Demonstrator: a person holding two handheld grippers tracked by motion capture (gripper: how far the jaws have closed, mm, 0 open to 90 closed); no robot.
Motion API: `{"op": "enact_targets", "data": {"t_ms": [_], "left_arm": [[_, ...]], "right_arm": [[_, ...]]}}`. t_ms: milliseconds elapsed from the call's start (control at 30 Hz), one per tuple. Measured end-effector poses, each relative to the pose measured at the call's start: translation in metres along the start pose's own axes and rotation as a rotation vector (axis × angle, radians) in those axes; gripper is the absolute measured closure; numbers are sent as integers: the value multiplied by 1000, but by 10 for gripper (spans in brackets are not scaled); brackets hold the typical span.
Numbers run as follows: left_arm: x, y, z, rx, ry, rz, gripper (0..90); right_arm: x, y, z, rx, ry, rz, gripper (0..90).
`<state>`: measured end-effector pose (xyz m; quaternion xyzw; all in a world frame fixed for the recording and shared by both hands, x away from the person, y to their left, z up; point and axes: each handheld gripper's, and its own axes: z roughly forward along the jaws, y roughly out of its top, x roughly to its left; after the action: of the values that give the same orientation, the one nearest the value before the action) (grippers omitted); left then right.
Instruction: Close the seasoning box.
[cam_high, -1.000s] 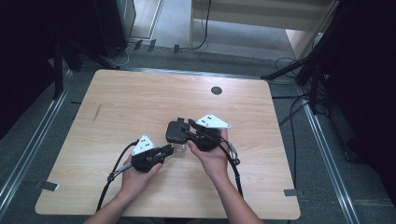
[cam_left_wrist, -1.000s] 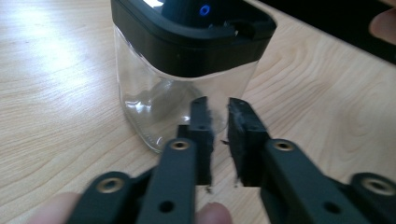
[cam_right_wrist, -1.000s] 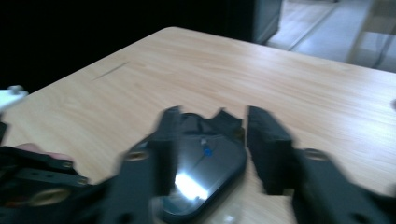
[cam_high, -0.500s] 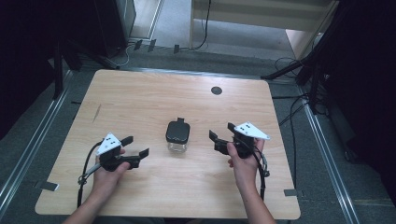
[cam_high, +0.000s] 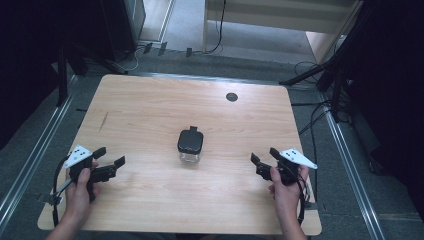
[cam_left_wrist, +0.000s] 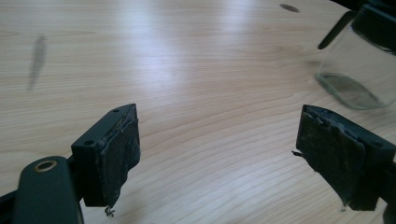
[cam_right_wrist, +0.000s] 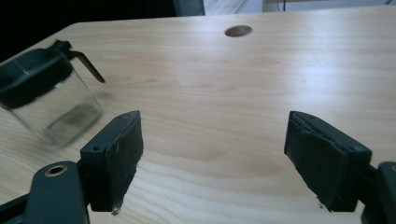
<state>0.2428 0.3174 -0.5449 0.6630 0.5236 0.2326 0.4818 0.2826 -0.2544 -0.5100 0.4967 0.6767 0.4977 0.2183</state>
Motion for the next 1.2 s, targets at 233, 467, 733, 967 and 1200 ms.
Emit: {"op": "enact_targets", "data": {"t_ms": [233,467,733,967,1200], "left_arm": [[22,-5,-19,-10,66,-26,138],[45,-13,-44,-26,133,-49,138],[53,-19,-56,-62,156,-57,139],[42,-21,-49,-38,166,37,139],[46,-22,-51,-47,146,-1,139]], "right_arm": [[-27,-25,-24,-7,-49,48,205],[-52,-41,-51,-8,-112,70,214],[-72,-60,-75,10,-149,91,220],[-66,-63,-82,-9,-169,21,214],[-57,-64,-80,27,-178,-61,206]]}}
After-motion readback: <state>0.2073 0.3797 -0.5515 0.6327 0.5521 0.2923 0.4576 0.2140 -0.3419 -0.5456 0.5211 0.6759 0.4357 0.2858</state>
